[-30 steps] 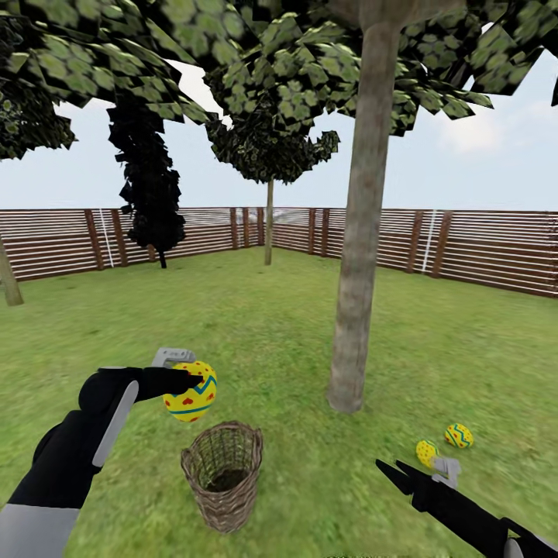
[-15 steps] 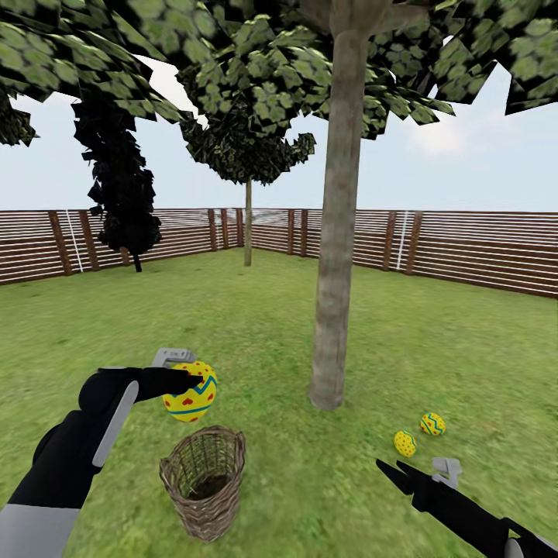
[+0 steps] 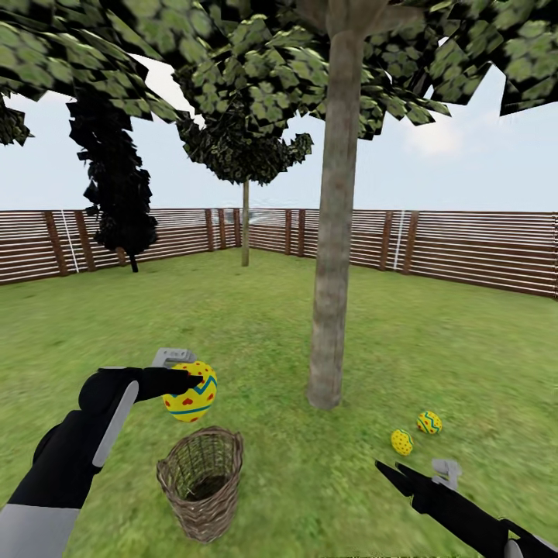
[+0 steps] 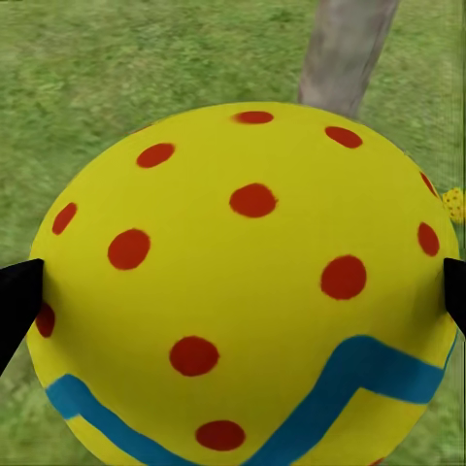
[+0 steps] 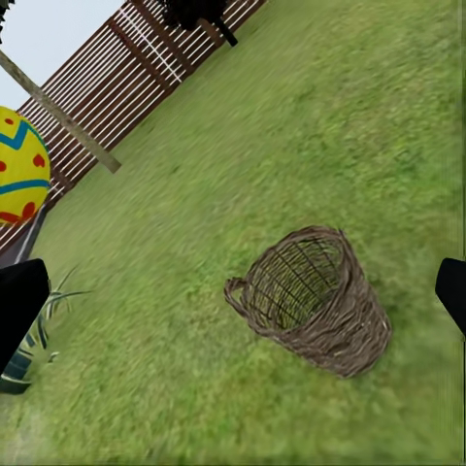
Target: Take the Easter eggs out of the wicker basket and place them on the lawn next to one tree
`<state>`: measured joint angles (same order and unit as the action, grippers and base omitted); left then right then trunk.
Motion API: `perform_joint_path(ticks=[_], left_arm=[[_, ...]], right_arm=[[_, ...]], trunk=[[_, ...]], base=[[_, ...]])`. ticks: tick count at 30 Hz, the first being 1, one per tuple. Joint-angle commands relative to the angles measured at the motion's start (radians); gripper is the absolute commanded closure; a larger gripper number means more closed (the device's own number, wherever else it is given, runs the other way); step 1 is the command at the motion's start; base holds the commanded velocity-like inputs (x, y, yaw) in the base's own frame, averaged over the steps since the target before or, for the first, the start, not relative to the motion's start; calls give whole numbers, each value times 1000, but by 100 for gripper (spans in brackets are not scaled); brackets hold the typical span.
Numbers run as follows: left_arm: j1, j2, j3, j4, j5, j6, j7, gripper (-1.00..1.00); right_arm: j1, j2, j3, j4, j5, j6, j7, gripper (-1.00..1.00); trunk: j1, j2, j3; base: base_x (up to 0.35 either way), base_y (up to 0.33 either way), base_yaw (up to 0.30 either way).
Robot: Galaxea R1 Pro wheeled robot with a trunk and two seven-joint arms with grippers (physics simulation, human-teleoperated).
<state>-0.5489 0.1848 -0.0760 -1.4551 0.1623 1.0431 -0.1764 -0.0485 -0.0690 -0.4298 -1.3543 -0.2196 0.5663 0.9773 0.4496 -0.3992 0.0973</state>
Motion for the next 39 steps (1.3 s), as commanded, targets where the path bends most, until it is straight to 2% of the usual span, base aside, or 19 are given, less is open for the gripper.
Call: perform_joint_path(ticks=[1, 39], left_arm=[[0, 1, -1, -1, 5, 4, 2, 100], [0, -5, -13, -1, 5, 4, 2, 100]], right_arm=[[-1, 0, -1, 2, -6, 7, 1, -100], [-4, -2, -1, 36, -5, 4, -3, -100]], trunk=[[0, -1, 0], [0, -1, 10]], base=[[0, 0, -236], [0, 0, -274]])
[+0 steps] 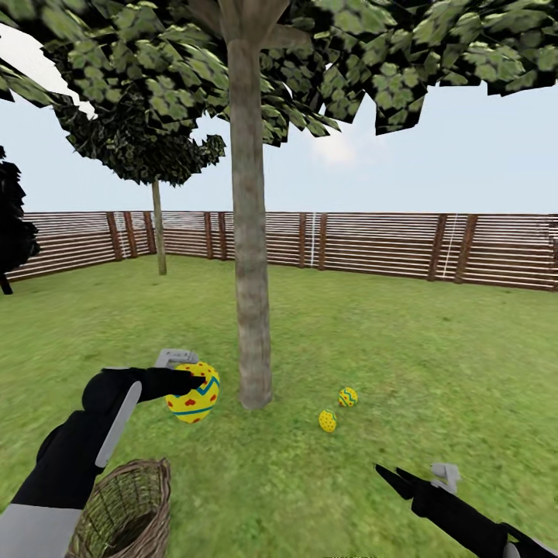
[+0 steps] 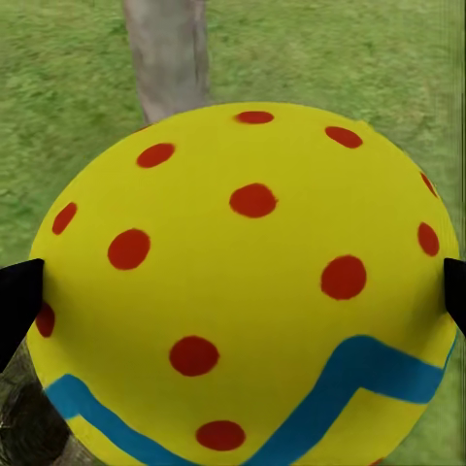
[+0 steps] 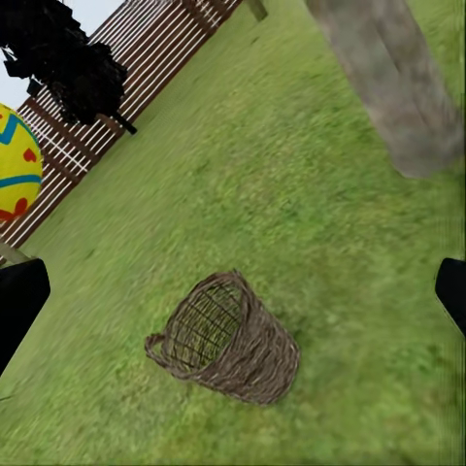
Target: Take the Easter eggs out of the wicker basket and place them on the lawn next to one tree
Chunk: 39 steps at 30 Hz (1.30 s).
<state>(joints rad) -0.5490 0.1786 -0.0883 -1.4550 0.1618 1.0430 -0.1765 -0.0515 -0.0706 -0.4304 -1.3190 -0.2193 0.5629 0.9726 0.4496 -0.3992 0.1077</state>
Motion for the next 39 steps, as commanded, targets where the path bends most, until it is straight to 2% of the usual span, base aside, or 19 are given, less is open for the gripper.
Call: perform_joint_path(ticks=[1, 39], left_arm=[[0, 1, -1, -1, 5, 4, 2, 100], [0, 1, -1, -1, 5, 4, 2, 100]], right_arm=[[-1, 0, -1, 1, -6, 7, 1, -100], [-2, -1, -1, 6, -5, 11, -3, -100]], trunk=[[0, -1, 0], [0, -1, 14]], base=[[0, 0, -277], [0, -28, -277]])
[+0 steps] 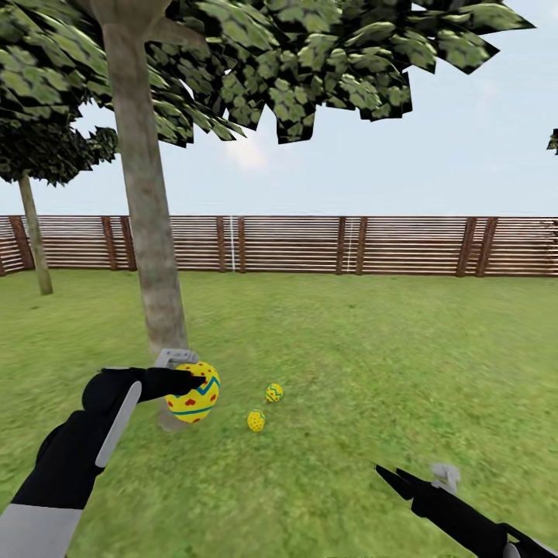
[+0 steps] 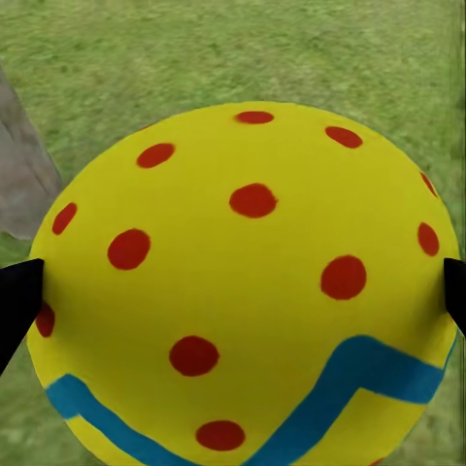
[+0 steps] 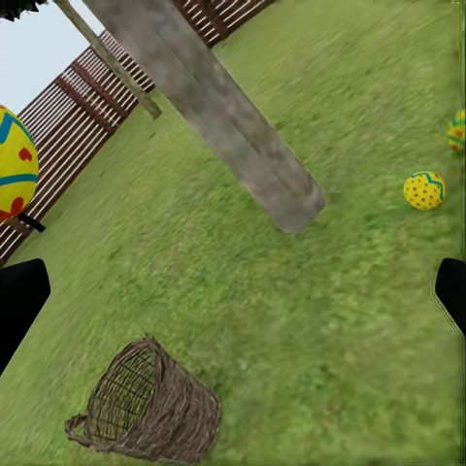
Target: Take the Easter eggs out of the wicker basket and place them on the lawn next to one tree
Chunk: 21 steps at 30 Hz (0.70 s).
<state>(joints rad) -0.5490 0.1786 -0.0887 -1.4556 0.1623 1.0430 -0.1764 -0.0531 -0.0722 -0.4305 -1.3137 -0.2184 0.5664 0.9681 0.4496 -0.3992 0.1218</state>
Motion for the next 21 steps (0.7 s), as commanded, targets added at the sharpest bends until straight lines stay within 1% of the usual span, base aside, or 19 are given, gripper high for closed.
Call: perform_joint_path(ticks=[1, 21], left_arm=[[0, 1, -1, -1, 5, 4, 2, 100], [0, 1, -1, -1, 5, 4, 2, 100]], right_arm=[[-1, 0, -1, 1, -6, 7, 1, -100], [-1, 0, -1, 1, -6, 9, 0, -100]], trunk=[[0, -1, 0], [0, -1, 7]], base=[[0, 0, -277], [0, 0, -277]])
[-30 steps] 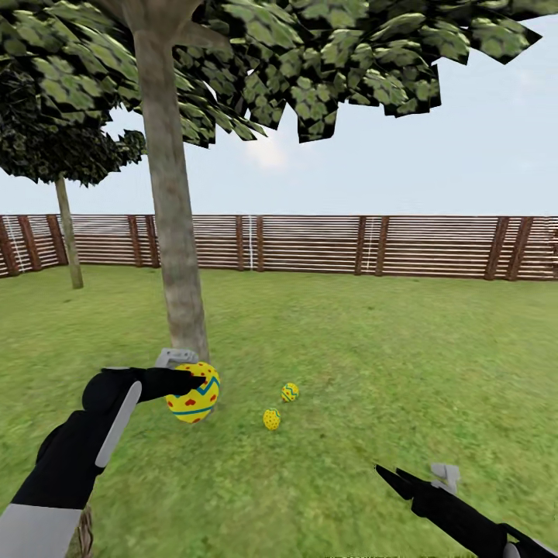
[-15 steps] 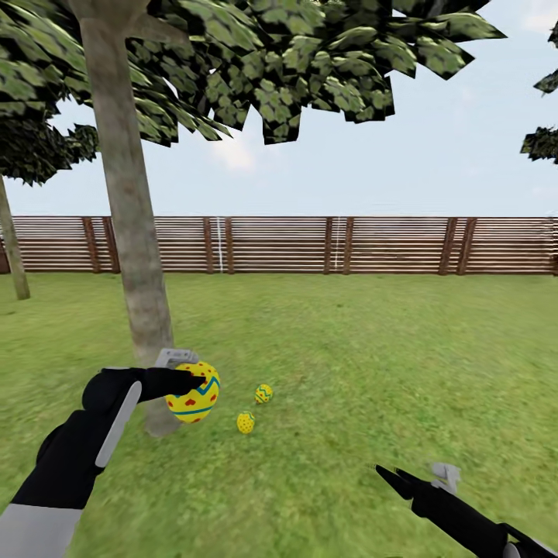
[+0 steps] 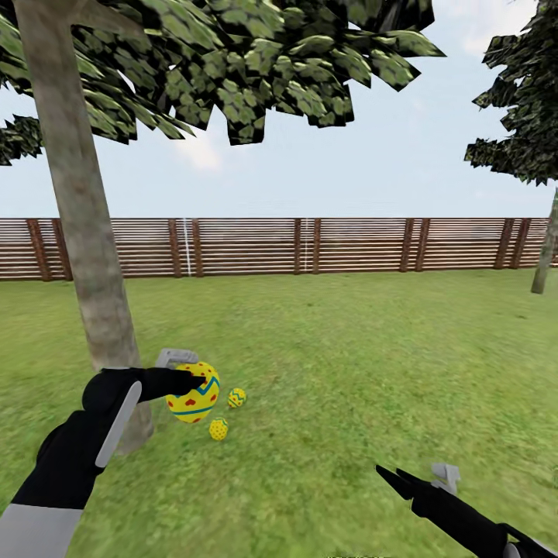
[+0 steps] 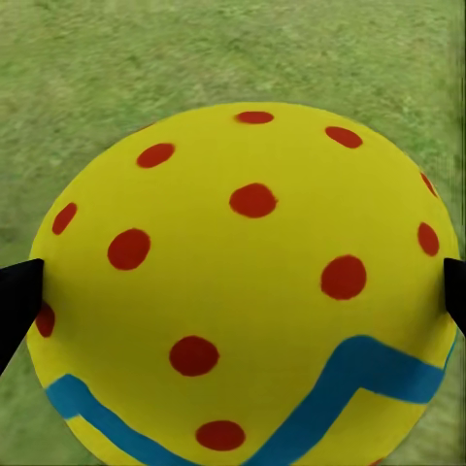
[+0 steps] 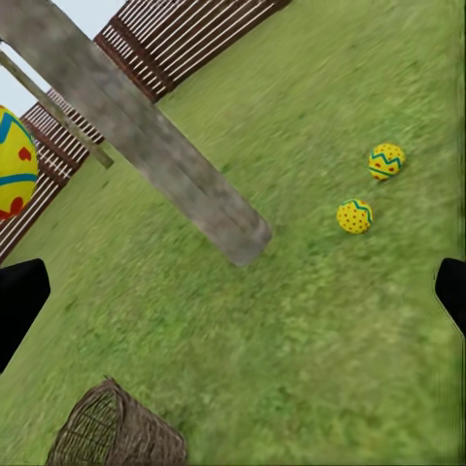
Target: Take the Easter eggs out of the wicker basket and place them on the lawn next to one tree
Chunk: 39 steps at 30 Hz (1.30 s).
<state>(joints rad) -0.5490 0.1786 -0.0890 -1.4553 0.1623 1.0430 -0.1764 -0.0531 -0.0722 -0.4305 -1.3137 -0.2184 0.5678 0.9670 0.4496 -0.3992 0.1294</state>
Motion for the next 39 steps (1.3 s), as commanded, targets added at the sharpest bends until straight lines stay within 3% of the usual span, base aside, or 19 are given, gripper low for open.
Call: perform_joint_path(ticks=[1, 23, 33, 39], left_arm=[[0, 1, -1, -1, 5, 4, 2, 100], [0, 1, -1, -1, 5, 4, 2, 100], [0, 1, -1, -1, 5, 4, 2, 100], [0, 1, -1, 0, 5, 4, 2, 100]], right_arm=[[-1, 0, -1, 1, -6, 7, 1, -100], [-1, 0, -1, 1, -6, 4, 6, -100], [-1, 0, -1, 1, -6, 5, 3, -100], [-1, 0, -1, 1, -6, 5, 2, -100]], trunk=[[0, -1, 0], [0, -1, 8], [0, -1, 11], [0, -1, 11]], base=[[0, 0, -277], [8, -3, -277], [276, -82, -265], [308, -74, -38]])
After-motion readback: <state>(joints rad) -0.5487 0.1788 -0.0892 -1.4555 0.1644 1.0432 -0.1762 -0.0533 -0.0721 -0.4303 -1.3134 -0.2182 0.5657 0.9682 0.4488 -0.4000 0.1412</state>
